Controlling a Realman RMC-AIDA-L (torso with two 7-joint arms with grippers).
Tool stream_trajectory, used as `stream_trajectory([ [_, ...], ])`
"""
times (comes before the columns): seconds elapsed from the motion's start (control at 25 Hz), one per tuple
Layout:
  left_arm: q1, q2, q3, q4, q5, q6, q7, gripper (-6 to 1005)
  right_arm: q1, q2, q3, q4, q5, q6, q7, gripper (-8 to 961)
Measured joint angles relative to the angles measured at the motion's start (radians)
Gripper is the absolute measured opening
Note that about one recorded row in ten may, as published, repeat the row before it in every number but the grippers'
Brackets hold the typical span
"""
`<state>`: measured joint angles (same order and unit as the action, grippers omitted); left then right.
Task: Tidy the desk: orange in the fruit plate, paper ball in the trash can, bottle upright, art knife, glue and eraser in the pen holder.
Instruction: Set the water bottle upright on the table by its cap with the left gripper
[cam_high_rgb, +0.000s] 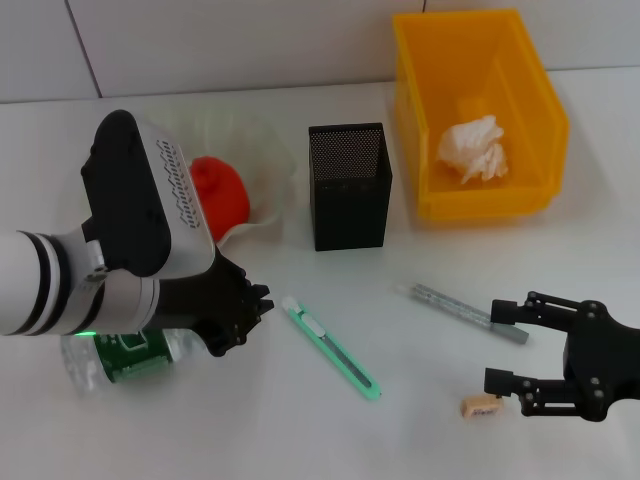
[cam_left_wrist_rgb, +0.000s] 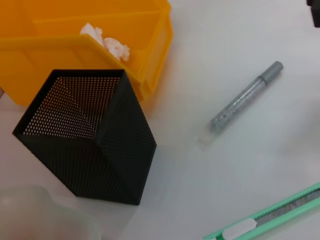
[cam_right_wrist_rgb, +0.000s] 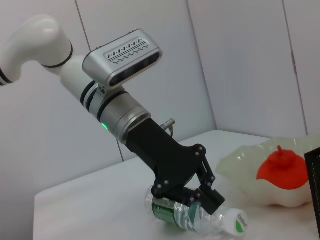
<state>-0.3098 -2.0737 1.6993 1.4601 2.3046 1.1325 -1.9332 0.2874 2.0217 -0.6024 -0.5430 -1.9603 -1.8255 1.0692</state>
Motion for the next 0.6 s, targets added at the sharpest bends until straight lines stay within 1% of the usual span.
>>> stream_trajectory([
  [0.12, 0.000, 0.000, 0.000, 0.000, 0.000, 0.000, 0.000, 24, 0.000, 0.000, -0.003, 0.000, 0.000, 0.000, 0.000, 832],
  [0.16, -0.007, 0.000, 0.008, 0.000, 0.009, -0.009, -0.033, 32, 0.000, 0.000, -0.003, 0.000, 0.000, 0.000, 0.000, 832],
  [0.2, -0.023, -0.002, 0.061, -0.004, 0.092, -0.055, -0.091, 41, 0.000, 0.000, -0.003, 0.000, 0.000, 0.000, 0.000, 832],
  [0.24, -0.025, -0.002, 0.067, -0.005, 0.099, -0.058, -0.097, 49, 0.000, 0.000, -0.004, 0.000, 0.000, 0.000, 0.000, 832],
  [0.28, -0.045, -0.002, 0.108, -0.020, 0.171, -0.084, -0.155, 78, 0.000, 0.000, -0.005, 0.000, 0.000, -0.001, 0.000, 832],
  [0.32, -0.045, -0.002, 0.108, -0.020, 0.171, -0.084, -0.155, 108, 0.000, 0.000, -0.005, 0.000, 0.000, -0.001, 0.000, 832],
  [0.36, -0.066, -0.004, 0.146, -0.041, 0.240, -0.111, -0.215, 137, 0.001, 0.000, -0.005, 0.000, 0.000, -0.002, 0.000, 832],
  [0.4, -0.066, -0.004, 0.146, -0.041, 0.240, -0.111, -0.215, 166, 0.001, 0.000, -0.005, 0.000, 0.000, -0.002, 0.000, 832],
  [0.48, -0.078, -0.005, 0.184, -0.055, 0.300, -0.147, -0.270, 225, 0.001, 0.000, -0.005, 0.000, 0.000, -0.003, 0.000, 832],
  [0.6, -0.079, -0.005, 0.219, -0.055, 0.344, -0.178, -0.310, 396, 0.000, 0.000, -0.007, 0.000, 0.000, -0.003, 0.000, 832],
])
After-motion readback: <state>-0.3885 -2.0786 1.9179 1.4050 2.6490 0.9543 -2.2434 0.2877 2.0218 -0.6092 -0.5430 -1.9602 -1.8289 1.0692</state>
